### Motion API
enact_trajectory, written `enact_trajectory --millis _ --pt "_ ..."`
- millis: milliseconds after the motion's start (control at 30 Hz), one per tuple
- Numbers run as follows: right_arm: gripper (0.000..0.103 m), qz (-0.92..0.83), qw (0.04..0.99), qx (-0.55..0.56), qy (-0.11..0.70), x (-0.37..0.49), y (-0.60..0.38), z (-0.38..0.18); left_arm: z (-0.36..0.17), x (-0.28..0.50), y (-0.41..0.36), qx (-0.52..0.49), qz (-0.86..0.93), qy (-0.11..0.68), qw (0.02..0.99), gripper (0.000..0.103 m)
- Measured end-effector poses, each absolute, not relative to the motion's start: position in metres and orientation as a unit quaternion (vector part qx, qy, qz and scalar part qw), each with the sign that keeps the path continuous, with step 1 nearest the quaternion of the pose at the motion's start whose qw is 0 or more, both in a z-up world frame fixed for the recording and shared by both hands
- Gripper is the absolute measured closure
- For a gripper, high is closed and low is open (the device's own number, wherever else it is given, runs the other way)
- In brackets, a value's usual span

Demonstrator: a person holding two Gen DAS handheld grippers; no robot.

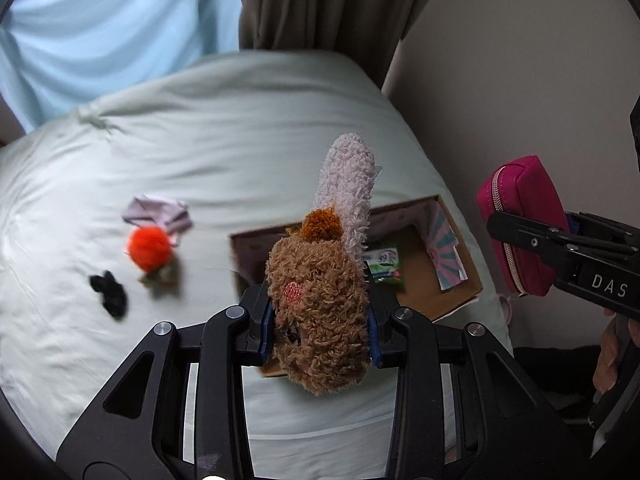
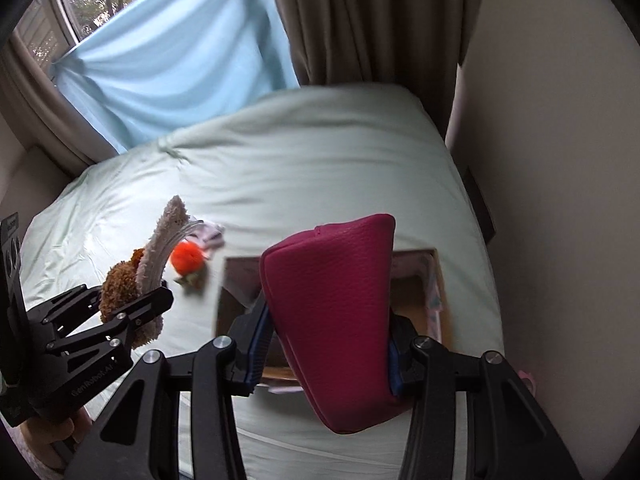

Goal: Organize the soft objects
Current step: 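Carry the plush bear and pink pouch into the box and release both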

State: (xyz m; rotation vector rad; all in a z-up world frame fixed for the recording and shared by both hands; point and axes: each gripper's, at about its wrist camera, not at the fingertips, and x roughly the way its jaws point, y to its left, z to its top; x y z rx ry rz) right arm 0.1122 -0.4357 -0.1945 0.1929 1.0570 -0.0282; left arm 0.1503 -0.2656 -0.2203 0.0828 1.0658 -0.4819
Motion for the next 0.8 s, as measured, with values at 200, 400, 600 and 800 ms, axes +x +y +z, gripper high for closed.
enact_trajectory --millis 200,400,600,800 --pt "0.060 -0.012 0.834 0.122 0.538 0.137 -0.469 -0.245 -0.268 0.168 -0.303 0.057 -0.209 0.541 0.813 0.072" --pt "0.060 -0.004 0.802 0.153 0.577 0.158 -0.481 -0.292 -0.322 0.186 -0.322 0.066 -0.185 0.592 0.782 0.072" --pt "0.060 0.001 0.781 0.163 0.603 0.174 -0.482 -0.321 -0.353 0.196 -0.335 0.096 -0.182 0.620 0.757 0.072" --pt "0.051 -0.020 0.759 0.176 0.627 0.190 -0.494 -0.344 -0.356 0.205 -0.336 0.097 -0.180 0.624 0.754 0.010"
